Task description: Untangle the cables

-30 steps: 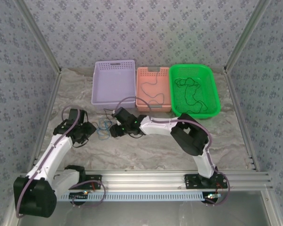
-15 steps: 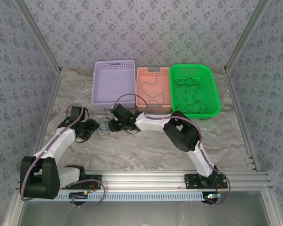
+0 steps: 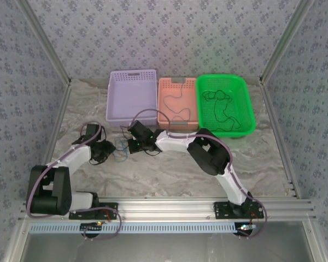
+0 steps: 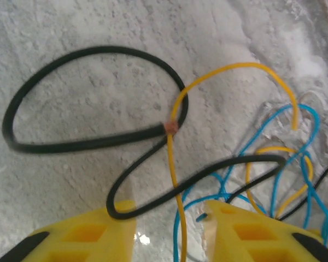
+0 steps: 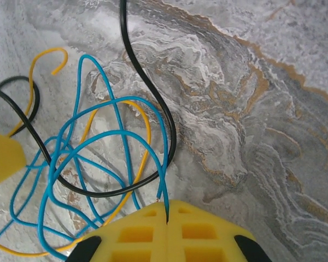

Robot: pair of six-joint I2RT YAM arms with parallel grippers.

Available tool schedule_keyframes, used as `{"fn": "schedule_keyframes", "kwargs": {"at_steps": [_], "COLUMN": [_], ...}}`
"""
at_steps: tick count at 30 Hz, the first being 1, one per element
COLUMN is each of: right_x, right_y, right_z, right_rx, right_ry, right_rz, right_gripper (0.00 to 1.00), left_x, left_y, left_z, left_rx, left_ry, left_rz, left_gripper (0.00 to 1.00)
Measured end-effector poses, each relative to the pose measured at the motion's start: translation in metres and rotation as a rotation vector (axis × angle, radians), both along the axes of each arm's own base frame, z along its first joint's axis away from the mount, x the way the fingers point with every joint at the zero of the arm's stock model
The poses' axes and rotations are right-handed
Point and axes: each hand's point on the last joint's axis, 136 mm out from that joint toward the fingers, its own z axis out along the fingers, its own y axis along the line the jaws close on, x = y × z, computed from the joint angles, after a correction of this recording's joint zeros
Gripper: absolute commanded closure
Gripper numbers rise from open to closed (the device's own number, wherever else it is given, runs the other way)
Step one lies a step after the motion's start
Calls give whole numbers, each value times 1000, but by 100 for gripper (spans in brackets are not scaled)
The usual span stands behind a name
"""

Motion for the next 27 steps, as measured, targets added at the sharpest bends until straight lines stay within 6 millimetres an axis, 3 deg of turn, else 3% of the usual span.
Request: {"fn": "schedule_keyframes", "kwargs": {"at_steps": [2, 7, 14, 22, 27], "right_x": [-1, -9, -13, -12, -11], "right_y": [-4, -35, -88, -163, -195], "right_z": [-1, 14, 91, 143, 180], "right_rx": [-10, -52, -4, -14, -7], "right_ry": [-10, -52, -177, -270, -334], "right_rz": [-8, -40, -110, -221, -276], "right_gripper": [100, 100, 100, 100, 100], "left_x": [-2, -1, 0, -1, -1], "left_y": [3, 9, 12, 19, 19], "left_z": [-5, -8, -7, -7, -7], "left_rx": [13, 39, 55, 86, 89], "left_ry": [12, 5, -12, -19, -20], "left_rz": [10, 37, 50, 65, 65], "left_gripper": [100, 100, 100, 100, 100]}}
